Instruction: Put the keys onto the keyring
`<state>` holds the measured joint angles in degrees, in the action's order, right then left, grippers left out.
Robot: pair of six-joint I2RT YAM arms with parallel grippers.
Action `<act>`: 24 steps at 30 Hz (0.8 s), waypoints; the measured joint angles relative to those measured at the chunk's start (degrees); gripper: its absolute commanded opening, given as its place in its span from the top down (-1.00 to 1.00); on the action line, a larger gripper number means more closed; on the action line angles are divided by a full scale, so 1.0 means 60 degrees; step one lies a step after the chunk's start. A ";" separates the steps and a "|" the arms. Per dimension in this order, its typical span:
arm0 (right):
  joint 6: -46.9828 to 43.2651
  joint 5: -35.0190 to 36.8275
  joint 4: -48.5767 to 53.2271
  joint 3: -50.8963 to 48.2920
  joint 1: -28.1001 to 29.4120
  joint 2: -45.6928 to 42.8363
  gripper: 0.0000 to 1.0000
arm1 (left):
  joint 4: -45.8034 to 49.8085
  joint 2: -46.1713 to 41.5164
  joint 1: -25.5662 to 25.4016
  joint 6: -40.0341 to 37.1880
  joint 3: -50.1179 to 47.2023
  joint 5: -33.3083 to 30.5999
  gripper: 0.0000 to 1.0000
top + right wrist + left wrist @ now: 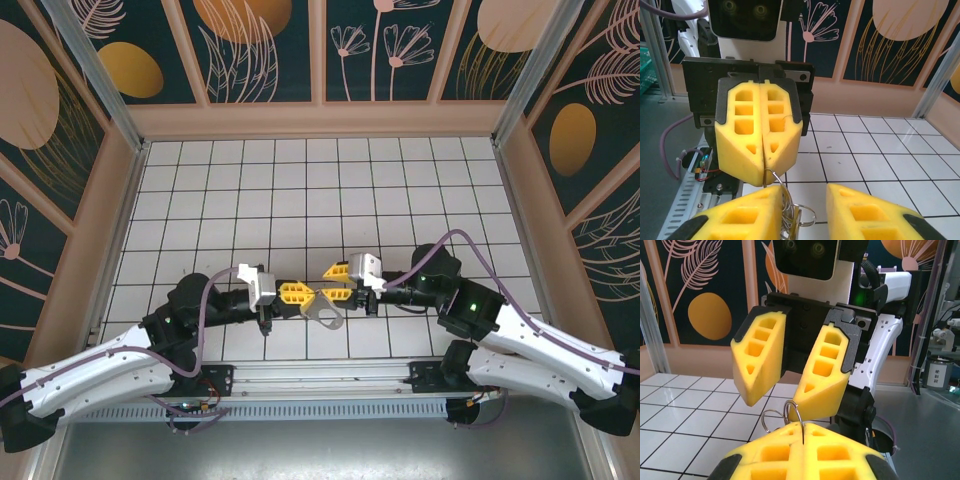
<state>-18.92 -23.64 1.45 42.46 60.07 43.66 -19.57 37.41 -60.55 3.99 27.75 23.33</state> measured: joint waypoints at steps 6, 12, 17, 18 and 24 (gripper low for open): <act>-0.0004 -0.0033 -0.0004 -0.0015 -0.0018 0.0211 0.37 | -0.0062 0.0047 0.0000 0.0036 -0.0069 0.0029 1.00; -0.0004 -0.0062 0.0000 -0.0015 -0.0018 0.0488 0.39 | -0.0058 0.0138 0.0000 0.0036 -0.0073 0.0033 1.00; 0.0011 -0.0098 0.0018 -0.0015 -0.0018 0.0652 0.62 | 0.0055 0.0146 0.0000 0.0033 -0.0076 -0.0051 1.00; 0.0025 -0.0131 0.0036 -0.0015 -0.0018 0.0663 0.75 | 0.0069 0.0149 0.0000 0.0033 -0.0076 -0.0106 1.00; -0.0047 -0.0036 0.0288 -0.0015 -0.0036 0.0590 1.00 | 0.0452 0.0117 0.0000 -0.0033 -0.0040 -0.0412 1.00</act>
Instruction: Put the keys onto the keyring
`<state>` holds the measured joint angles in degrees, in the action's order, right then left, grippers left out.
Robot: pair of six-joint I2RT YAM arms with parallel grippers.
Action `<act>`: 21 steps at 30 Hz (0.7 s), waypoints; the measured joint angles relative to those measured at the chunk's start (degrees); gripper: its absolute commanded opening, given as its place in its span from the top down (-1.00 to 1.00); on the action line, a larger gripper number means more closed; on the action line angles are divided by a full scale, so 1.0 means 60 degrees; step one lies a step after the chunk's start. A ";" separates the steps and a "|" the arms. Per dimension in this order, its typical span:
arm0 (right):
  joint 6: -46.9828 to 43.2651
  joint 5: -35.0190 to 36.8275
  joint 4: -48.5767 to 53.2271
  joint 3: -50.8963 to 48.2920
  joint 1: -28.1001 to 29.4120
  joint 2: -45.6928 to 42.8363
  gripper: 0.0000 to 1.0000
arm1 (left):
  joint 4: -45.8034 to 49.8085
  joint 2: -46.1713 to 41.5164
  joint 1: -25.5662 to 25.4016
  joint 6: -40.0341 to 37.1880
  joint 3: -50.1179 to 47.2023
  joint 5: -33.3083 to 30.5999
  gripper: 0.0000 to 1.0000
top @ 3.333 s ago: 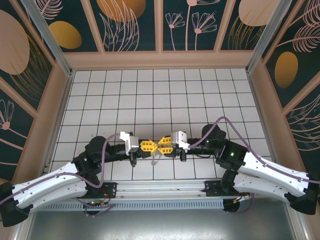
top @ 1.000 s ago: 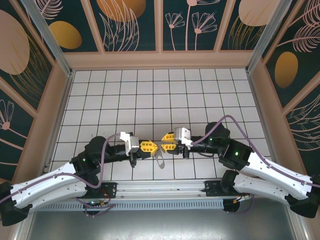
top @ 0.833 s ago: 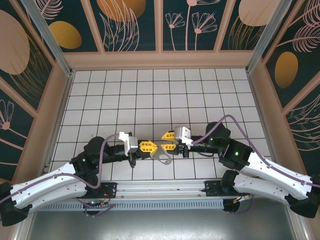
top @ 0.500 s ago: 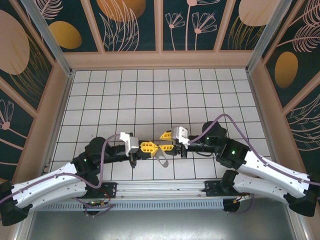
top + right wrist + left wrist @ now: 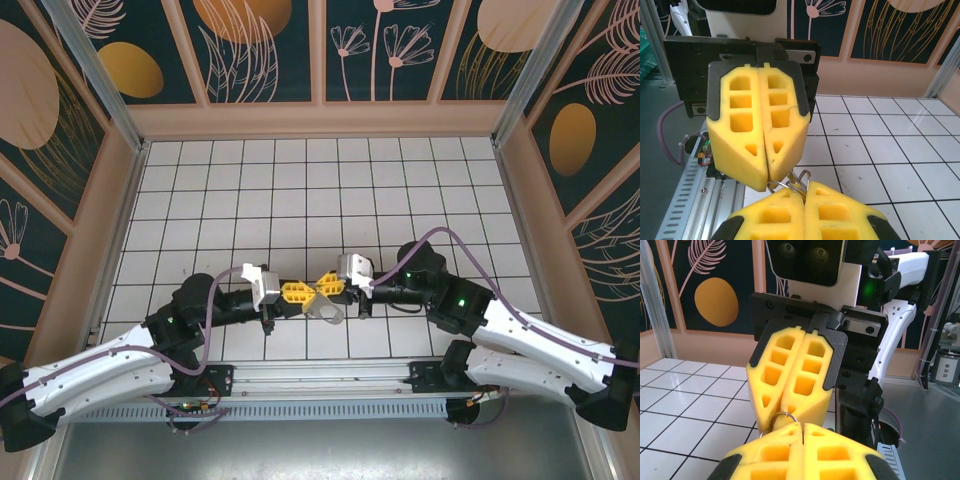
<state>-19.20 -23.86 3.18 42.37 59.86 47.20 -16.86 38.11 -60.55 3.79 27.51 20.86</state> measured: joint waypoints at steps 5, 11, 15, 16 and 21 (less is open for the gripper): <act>-0.0066 0.0291 0.0160 0.0000 -0.0051 -0.0091 1.00 | 0.1395 0.0135 0.0000 -0.0492 0.0747 -0.0648 0.86; -0.0124 0.0656 0.0444 0.0153 -0.0051 0.0018 1.00 | 0.2575 0.0667 0.0000 -0.1191 0.1526 -0.1293 0.61; -0.0182 0.0889 0.0739 0.0215 -0.0073 0.0211 1.00 | 0.3118 0.1118 0.0000 -0.1501 0.1818 -0.1512 0.62; -0.0200 0.0936 0.0801 0.0215 -0.0087 0.0237 1.00 | 0.3231 0.1217 0.0000 -0.1574 0.1880 -0.1563 0.65; -0.0240 0.1013 0.1027 0.0215 -0.0106 0.0251 1.00 | 0.3639 0.1588 0.0004 -0.1894 0.2171 -0.1632 1.00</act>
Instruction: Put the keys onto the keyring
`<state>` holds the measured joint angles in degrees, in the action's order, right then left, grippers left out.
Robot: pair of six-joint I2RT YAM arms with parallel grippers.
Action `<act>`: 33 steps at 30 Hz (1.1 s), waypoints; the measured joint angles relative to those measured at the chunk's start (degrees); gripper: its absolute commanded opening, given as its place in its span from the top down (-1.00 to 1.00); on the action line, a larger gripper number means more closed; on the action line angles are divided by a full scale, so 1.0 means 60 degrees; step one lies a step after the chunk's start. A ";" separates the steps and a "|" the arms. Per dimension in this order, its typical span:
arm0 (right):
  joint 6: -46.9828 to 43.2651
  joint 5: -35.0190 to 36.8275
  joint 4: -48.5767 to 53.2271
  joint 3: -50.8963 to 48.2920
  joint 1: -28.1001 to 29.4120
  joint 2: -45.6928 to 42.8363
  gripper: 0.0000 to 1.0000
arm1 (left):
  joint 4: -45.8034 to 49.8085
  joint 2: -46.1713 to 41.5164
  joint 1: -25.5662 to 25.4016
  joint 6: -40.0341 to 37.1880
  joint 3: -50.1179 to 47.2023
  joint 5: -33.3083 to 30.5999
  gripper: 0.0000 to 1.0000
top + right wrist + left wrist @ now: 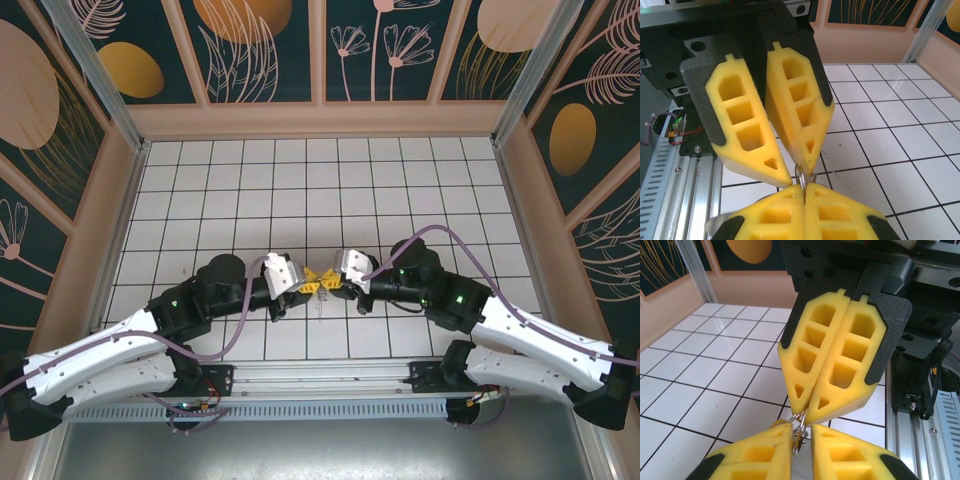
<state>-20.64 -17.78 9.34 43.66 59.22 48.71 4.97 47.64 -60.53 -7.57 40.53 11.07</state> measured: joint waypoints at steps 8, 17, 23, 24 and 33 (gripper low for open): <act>-0.0004 -0.0058 -0.0138 0.0000 0.0007 -0.0004 1.00 | -0.0091 -0.0361 -0.0004 -0.0164 -0.0149 0.0069 1.00; 0.0117 -0.0029 -0.0667 -0.0262 0.0044 -0.0419 0.71 | -0.0586 -0.1650 -0.0029 0.0095 -0.0652 0.0226 1.00; 0.0259 -0.0018 -0.0761 -0.0594 0.0036 -0.0973 0.54 | -0.0951 -0.1749 -0.0029 0.0284 -0.1016 0.0510 1.00; 0.0262 -0.0029 -0.0794 -0.0608 0.0036 -0.1031 0.52 | -0.0991 -0.1745 -0.0029 0.0310 -0.1064 0.0576 1.00; 0.0255 -0.0419 -0.1253 -0.0809 0.0036 -0.1173 0.40 | -0.1424 -0.1708 -0.0029 0.0474 -0.1155 0.1279 1.00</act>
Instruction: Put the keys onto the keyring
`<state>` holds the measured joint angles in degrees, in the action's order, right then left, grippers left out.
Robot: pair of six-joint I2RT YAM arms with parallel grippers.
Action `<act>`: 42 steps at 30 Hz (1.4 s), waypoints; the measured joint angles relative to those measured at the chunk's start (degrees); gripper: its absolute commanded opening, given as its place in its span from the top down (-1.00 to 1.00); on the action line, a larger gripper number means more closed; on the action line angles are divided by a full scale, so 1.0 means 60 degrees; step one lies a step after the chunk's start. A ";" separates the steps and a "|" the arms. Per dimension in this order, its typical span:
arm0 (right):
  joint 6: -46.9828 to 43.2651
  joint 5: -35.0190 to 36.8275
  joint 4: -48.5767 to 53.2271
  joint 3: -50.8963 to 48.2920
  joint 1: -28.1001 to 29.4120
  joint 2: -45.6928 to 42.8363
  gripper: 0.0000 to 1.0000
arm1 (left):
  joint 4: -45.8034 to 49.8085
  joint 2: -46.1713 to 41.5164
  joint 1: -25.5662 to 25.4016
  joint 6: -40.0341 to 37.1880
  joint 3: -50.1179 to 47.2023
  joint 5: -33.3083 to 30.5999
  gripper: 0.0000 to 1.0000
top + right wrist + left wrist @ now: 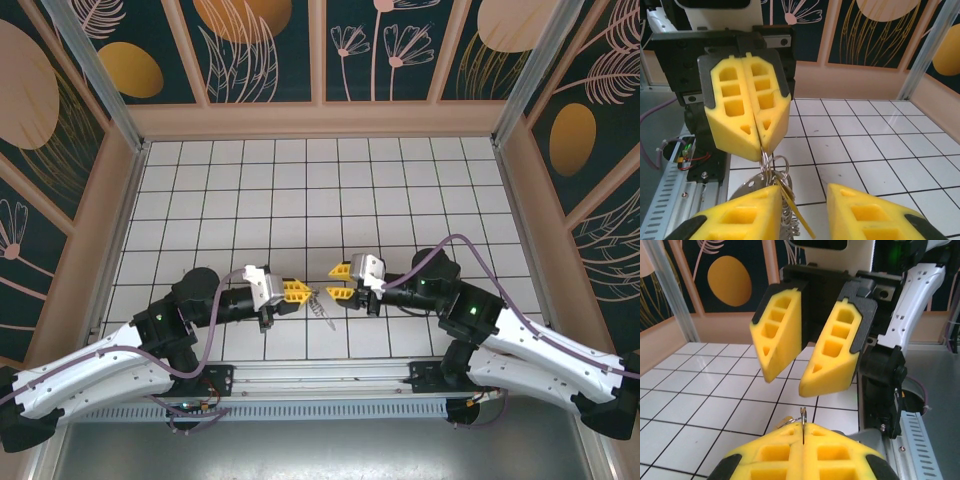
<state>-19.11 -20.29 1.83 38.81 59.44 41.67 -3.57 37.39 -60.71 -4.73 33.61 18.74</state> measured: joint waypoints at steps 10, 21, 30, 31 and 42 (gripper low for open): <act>0.0007 -0.0404 -0.0015 -0.0062 0.0025 0.0080 0.29 | -0.0080 0.0033 0.0000 0.0015 0.0000 0.0306 1.00; -0.0007 -0.0634 -0.0135 -0.0244 0.0091 0.0379 0.41 | -0.0120 0.0022 0.0000 0.0087 0.0000 0.0317 1.00; 0.0018 -0.0630 -0.0342 -0.0244 0.0095 0.0499 0.93 | -0.0452 0.0015 0.0000 0.0233 -0.0015 0.0353 1.00; 0.0029 -0.0634 -0.0357 -0.0244 0.0091 0.0528 0.99 | -0.0484 0.0018 0.0000 0.0237 -0.0033 0.0353 1.00; 0.0102 -0.0295 -0.0295 -0.0244 0.0109 0.1002 0.83 | -0.1384 0.0015 0.0000 0.0514 -0.0627 0.0200 1.00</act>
<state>-18.50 -22.06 0.05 37.34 60.10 47.68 -11.88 37.47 -60.71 -1.65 29.85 19.94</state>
